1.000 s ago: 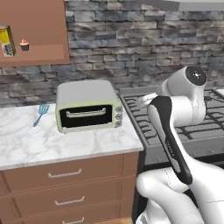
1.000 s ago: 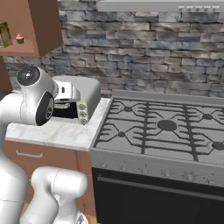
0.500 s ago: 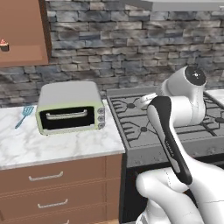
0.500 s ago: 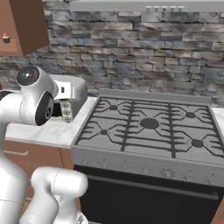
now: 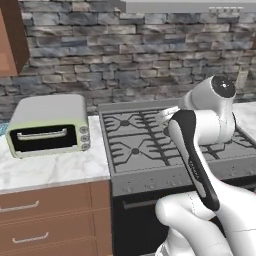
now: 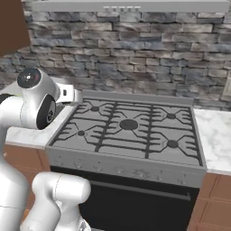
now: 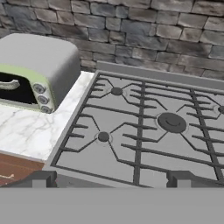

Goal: Pick the cereal and canned food from the counter and place them in the cabinets closest to them.

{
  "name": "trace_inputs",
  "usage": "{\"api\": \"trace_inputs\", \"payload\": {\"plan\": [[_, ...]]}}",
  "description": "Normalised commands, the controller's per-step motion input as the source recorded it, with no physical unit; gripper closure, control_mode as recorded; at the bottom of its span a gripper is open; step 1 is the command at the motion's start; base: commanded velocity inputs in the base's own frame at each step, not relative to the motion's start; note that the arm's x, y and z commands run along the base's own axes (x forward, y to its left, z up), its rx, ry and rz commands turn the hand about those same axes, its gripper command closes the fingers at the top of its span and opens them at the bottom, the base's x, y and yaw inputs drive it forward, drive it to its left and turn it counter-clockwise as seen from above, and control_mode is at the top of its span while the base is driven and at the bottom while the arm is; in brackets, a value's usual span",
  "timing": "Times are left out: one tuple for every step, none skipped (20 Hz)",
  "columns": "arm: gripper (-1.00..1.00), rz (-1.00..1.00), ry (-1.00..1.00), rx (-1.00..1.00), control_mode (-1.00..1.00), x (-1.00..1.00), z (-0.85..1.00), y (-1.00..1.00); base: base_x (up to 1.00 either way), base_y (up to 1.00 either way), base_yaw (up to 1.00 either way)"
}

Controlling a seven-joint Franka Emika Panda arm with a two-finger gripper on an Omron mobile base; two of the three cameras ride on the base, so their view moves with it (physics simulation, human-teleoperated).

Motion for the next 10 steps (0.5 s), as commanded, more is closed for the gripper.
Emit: {"api": "trace_inputs", "payload": {"plan": [[-1.0, 0.0, 0.0, 0.0, 1.0, 0.0, 0.0, 0.0, -0.06, -0.61, 0.0], [-1.0, 0.0, 0.0, 0.0, 1.0, 0.0, 0.0, 0.0, -0.09, -0.65, 0.0], [-1.0, 0.0, 0.0, 0.0, 1.0, 0.0, 0.0, 0.0, -0.05, -0.62, 0.0], [-1.0, 0.0, 0.0, 0.0, 1.0, 0.0, 0.0, 0.0, -0.02, -0.53, 0.0], [-1.0, 0.0, 0.0, 0.0, 1.0, 0.0, 0.0, 0.0, -0.01, -0.49, 0.0], [-1.0, 0.0, 0.0, 0.0, 1.0, 0.0, 0.0, 0.0, 0.0, -0.5, 0.0], [-1.0, 0.0, 0.0, 0.0, 1.0, 0.0, 0.0, 0.0, 0.0, -0.54, 0.0], [-1.0, 0.0, 0.0, 0.0, 1.0, 0.0, 0.0, 0.0, 0.0, -0.54, 0.0], [-1.0, 0.0, 0.0, 0.0, 1.0, 0.0, 0.0, 0.0, -0.01, -0.57, 0.0], [-1.0, 0.0, 0.0, 0.0, 1.0, 0.0, 0.0, 0.0, 0.0, -0.58, 0.0]]}}
